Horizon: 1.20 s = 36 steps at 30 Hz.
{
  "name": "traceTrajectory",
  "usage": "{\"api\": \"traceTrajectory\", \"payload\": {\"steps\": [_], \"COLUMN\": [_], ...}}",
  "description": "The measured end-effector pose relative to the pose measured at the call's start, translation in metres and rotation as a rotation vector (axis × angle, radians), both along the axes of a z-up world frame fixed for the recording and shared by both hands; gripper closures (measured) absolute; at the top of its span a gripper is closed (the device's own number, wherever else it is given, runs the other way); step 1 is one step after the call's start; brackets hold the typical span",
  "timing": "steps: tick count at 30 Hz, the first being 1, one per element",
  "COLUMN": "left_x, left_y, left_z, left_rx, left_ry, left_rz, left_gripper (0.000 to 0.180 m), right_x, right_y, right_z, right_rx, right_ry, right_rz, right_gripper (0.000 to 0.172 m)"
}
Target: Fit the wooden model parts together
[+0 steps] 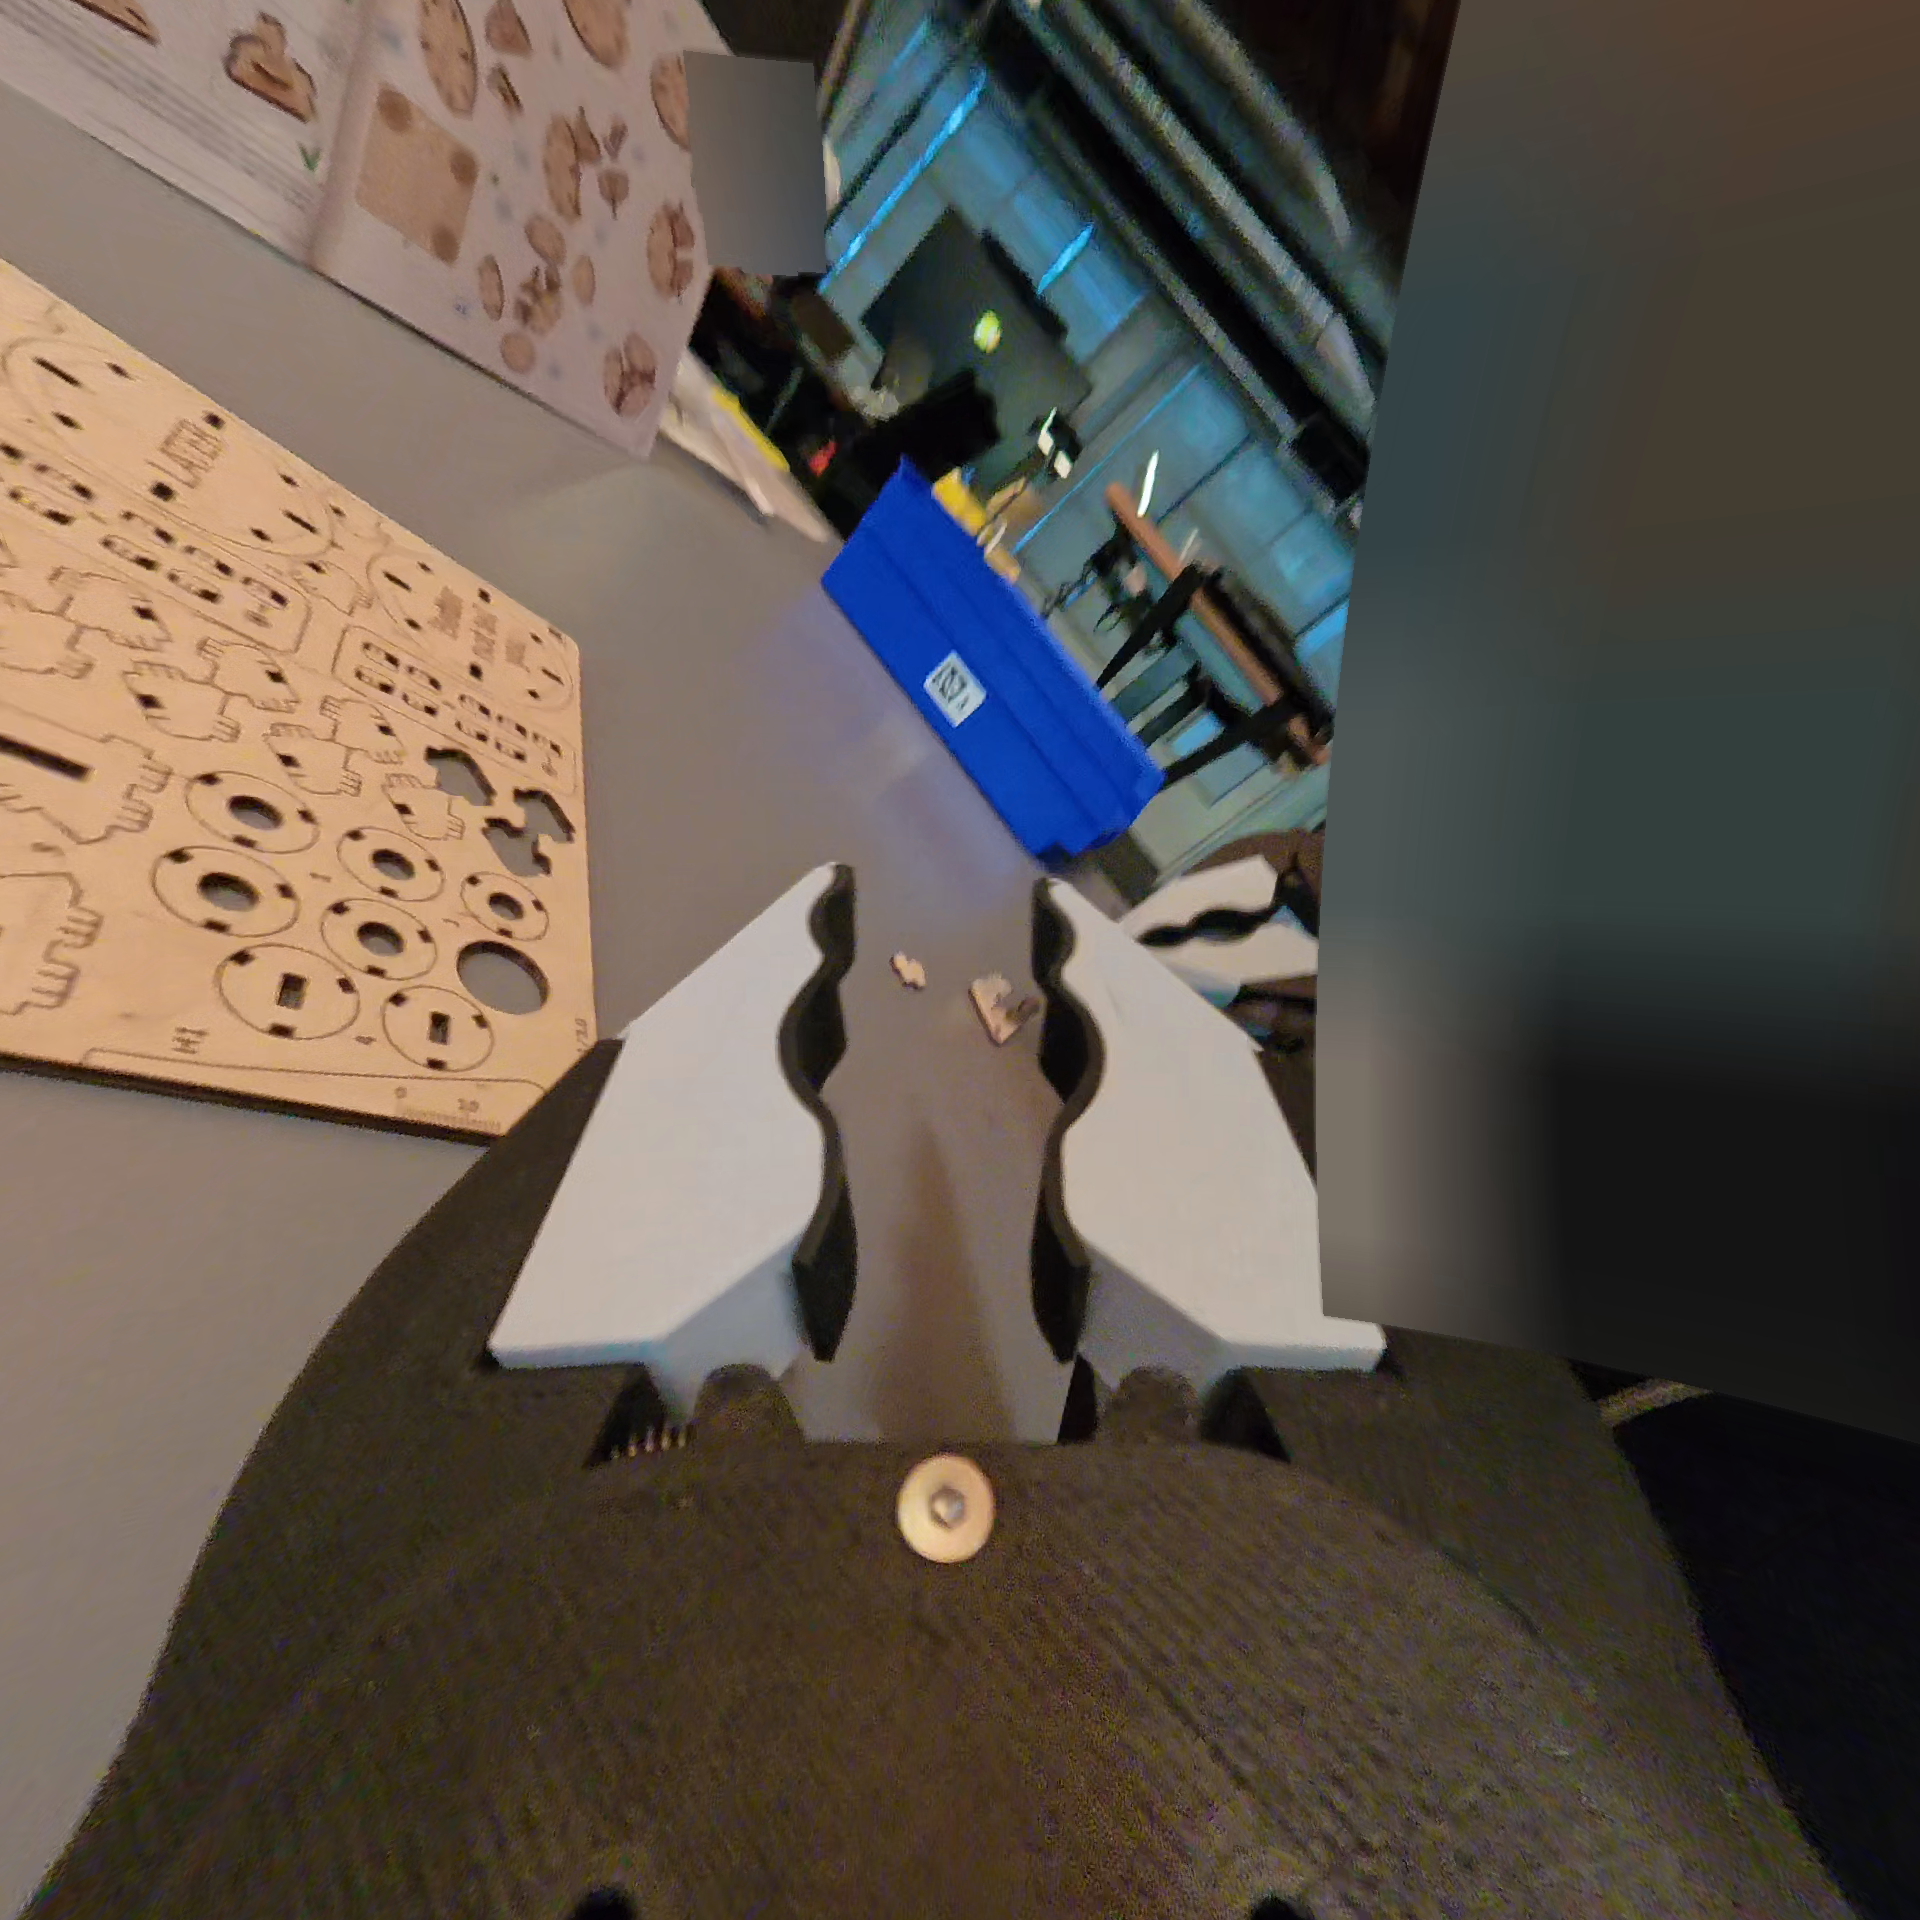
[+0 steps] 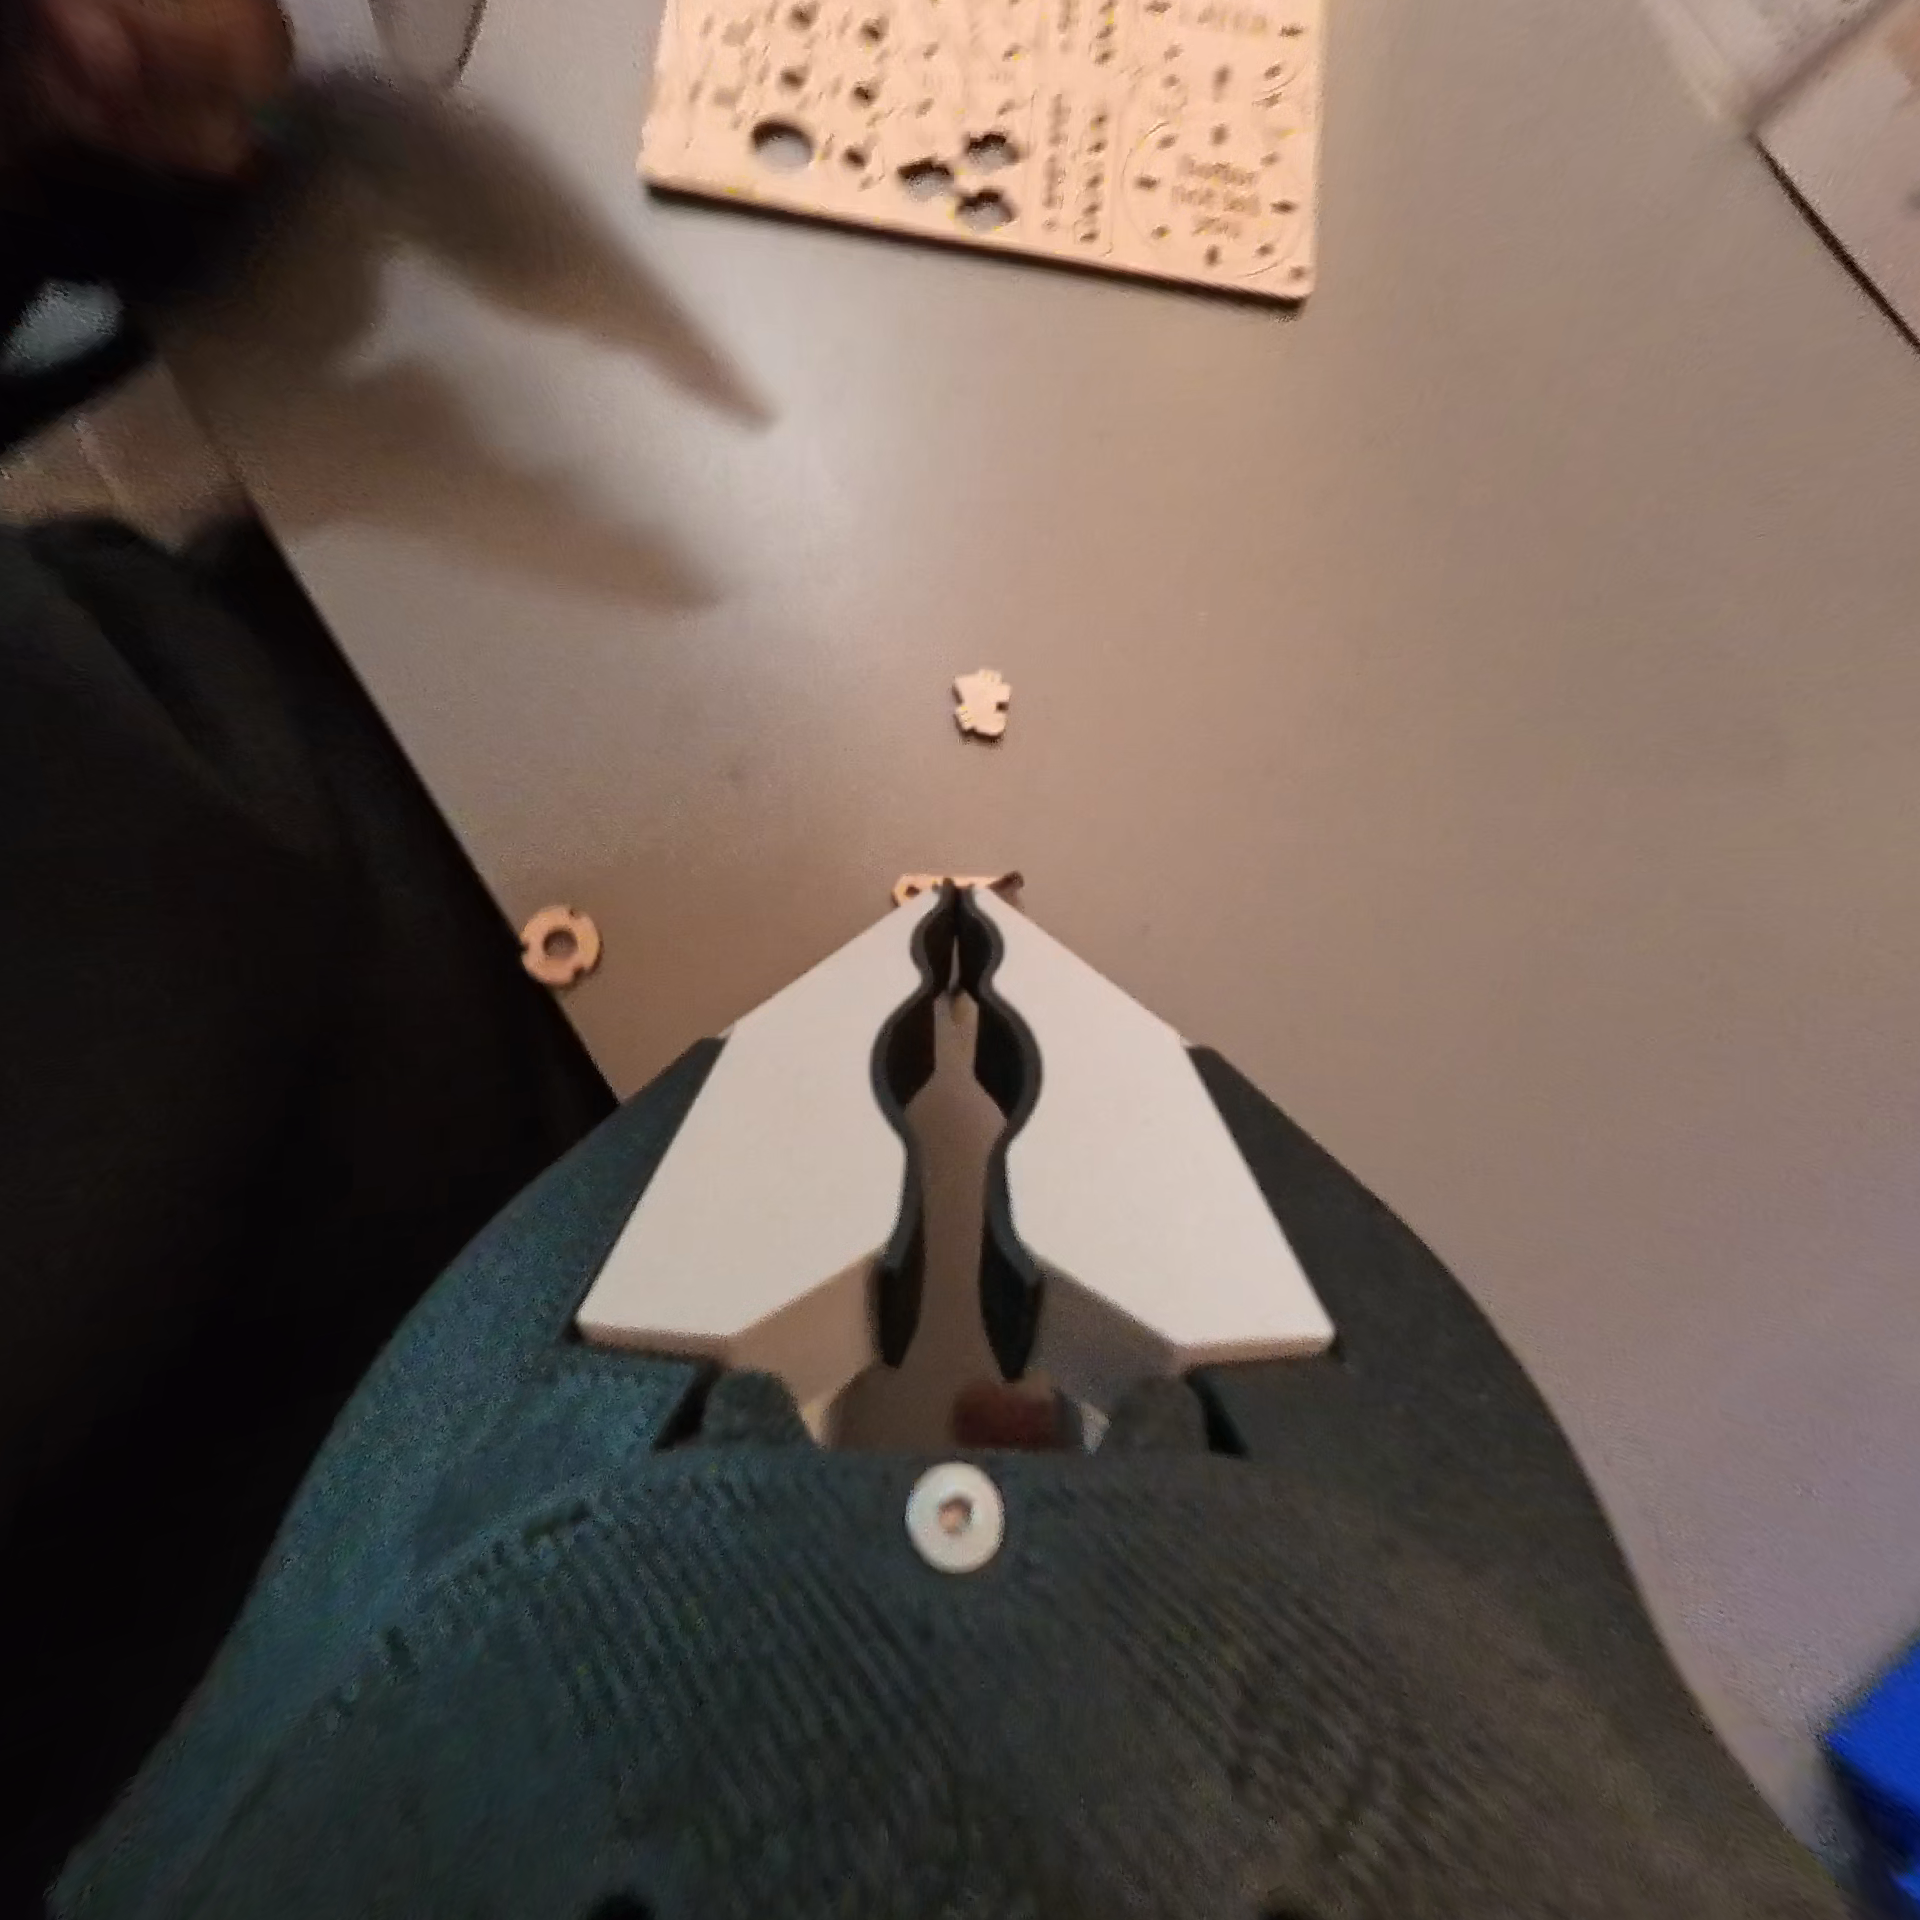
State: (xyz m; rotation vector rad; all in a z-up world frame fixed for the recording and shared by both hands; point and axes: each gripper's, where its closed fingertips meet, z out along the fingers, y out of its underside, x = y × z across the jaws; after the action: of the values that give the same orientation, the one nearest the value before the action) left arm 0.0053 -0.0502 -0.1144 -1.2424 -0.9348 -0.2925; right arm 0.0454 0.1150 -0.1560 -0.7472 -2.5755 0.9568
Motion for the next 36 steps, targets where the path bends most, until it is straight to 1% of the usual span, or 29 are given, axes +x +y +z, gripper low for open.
{"api": "traceTrajectory", "payload": {"steps": [2, 3, 6, 8, 9, 11, 12, 13, 14, 15, 16, 17, 19, 20, 21, 23, 25, 26, 28, 29, 31, 32, 33, 34, 36], "left_x": [0.009, 0.014, 0.015, 0.011, 0.007, -0.005, -0.016, -0.025, -0.03, -0.034, -0.036, -0.036, -0.037, -0.038, -0.042, -0.053, -0.051, -0.047, -0.032, -0.028, -0.011, -0.002, 0.008, 0.017, 0.029], "left_y": [0.014, 0.023, 0.046, 0.058, 0.062, 0.062, 0.055, 0.048, 0.046, 0.043, 0.045, 0.049, 0.061, 0.065, 0.066, 0.065, 0.08, 0.091, 0.114, 0.118, 0.129, 0.133, 0.137, 0.14, 0.147], "left_z": [-0.005, -0.007, -0.017, -0.023, -0.025, -0.026, -0.023, -0.014, -0.004, 0.002, 0.004, 0.006, 0.005, -0.001, -0.006, -0.008, -0.008, -0.008, -0.009, -0.014, -0.027, -0.034, -0.043, -0.05, -0.054], "left_rx": [-0.131, -0.194, -0.338, -0.425, -0.479, -0.604, -0.669, -0.685, -0.677, -0.681, -0.69, -0.684, -0.661, -0.678, -0.704, -0.776, -0.797, -0.773, -0.693, -0.684, -0.701, -0.728, -0.762, -0.789, -0.798], "left_ry": [0.034, 0.053, 0.037, 0.041, 0.066, 0.151, 0.197, 0.243, 0.293, 0.319, 0.333, 0.334, 0.293, 0.239, 0.208, 0.241, 0.328, 0.349, 0.335, 0.297, 0.262, 0.252, 0.242, 0.235, 0.237], "left_rz": [-0.042, -0.064, -0.033, -0.01, 0.012, 0.097, 0.196, 0.292, 0.349, 0.382, 0.371, 0.337, 0.26, 0.223, 0.224, 0.287, 0.252, 0.225, 0.137, 0.121, 0.005, -0.047, -0.109, -0.161, -0.214], "left_gripper": [0.173, 0.18, 0.18, 0.18, 0.18, 0.18, 0.18, 0.18, 0.18, 0.18, 0.18, 0.18, 0.18, 0.18, 0.18, 0.18, 0.18, 0.18, 0.18, 0.18, 0.18, 0.18, 0.18, 0.18, 0.18], "right_x": [-0.007, -0.01, -0.015, -0.017, -0.022, -0.029, -0.03, -0.03, -0.03, -0.031, -0.031, -0.032, -0.035, -0.038, -0.043, -0.049, -0.053, -0.055, -0.05, -0.044, -0.029, -0.021, -0.014, -0.006, 0.005], "right_y": [0.005, 0.009, 0.015, 0.019, 0.022, 0.027, 0.026, 0.025, 0.026, 0.026, 0.027, 0.029, 0.031, 0.033, 0.036, 0.039, 0.042, 0.046, 0.051, 0.048, 0.038, 0.032, 0.027, 0.022, 0.018], "right_z": [0.001, 0.003, 0.009, 0.001, -0.001, 0.0, 0.002, 0.005, 0.009, 0.011, 0.012, 0.011, 0.012, 0.014, 0.017, 0.024, 0.029, 0.025, 0.004, -0.005, -0.008, -0.005, -0.003, -0.003, -0.008], "right_rx": [-0.051, -0.049, -0.031, 0.024, 0.043, 0.03, -0.01, -0.059, -0.102, -0.13, -0.132, -0.106, -0.026, 0.022, 0.065, 0.139, 0.208, 0.245, 0.287, 0.246, 0.072, -0.024, -0.102, -0.162, -0.21], "right_ry": [0.031, 0.066, 0.175, 0.201, 0.239, 0.291, 0.297, 0.293, 0.287, 0.282, 0.283, 0.294, 0.358, 0.411, 0.476, 0.592, 0.684, 0.683, 0.551, 0.463, 0.303, 0.217, 0.131, 0.04, -0.124], "right_rz": [-0.048, -0.05, 0.005, 0.046, 0.023, -0.016, -0.028, -0.038, -0.049, -0.051, -0.043, -0.027, -0.006, -0.015, -0.042, -0.079, -0.097, -0.109, -0.101, -0.084, -0.054, -0.033, -0.01, 0.02, 0.05], "right_gripper": [0.172, 0.172, 0.172, 0.172, 0.172, 0.158, 0.145, 0.143, 0.149, 0.159, 0.168, 0.172, 0.172, 0.172, 0.172, 0.172, 0.172, 0.172, 0.172, 0.172, 0.169, 0.172, 0.169, 0.163, 0.154]}}
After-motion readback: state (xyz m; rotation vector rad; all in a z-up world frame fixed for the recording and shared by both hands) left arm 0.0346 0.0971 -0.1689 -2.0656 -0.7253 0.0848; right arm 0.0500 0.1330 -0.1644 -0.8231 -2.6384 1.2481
